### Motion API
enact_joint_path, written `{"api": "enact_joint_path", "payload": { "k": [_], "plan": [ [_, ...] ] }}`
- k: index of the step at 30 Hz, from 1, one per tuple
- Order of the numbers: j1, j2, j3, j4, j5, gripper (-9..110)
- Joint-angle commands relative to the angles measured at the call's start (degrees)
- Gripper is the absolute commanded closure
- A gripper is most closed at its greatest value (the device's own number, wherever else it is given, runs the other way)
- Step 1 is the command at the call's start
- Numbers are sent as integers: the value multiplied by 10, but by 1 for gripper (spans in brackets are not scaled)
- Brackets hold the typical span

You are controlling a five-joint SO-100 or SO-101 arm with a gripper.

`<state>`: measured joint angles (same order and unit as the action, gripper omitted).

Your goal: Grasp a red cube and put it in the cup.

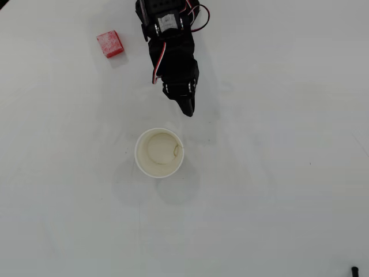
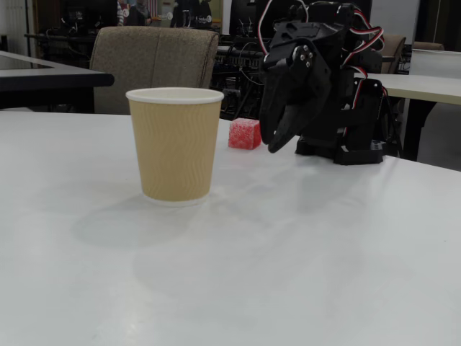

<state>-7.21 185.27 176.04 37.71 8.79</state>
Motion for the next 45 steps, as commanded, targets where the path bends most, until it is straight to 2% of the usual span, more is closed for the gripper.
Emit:
{"api": "enact_joint_path", "payload": {
  "k": [1, 3, 5, 9, 14, 23, 37, 45],
  "plan": [
    [15, 8, 43, -12, -2, 101],
    [31, 9, 43, -10, -22, 101],
    [44, 9, 43, -10, -103, 101],
    [68, 10, 43, 8, -358, 101],
    [116, 10, 43, 20, -573, 101],
    [257, 10, 43, -23, -679, 101],
    [533, 9, 43, -14, -1037, 101],
    [606, 9, 43, -1, -1119, 101]
  ]
}}
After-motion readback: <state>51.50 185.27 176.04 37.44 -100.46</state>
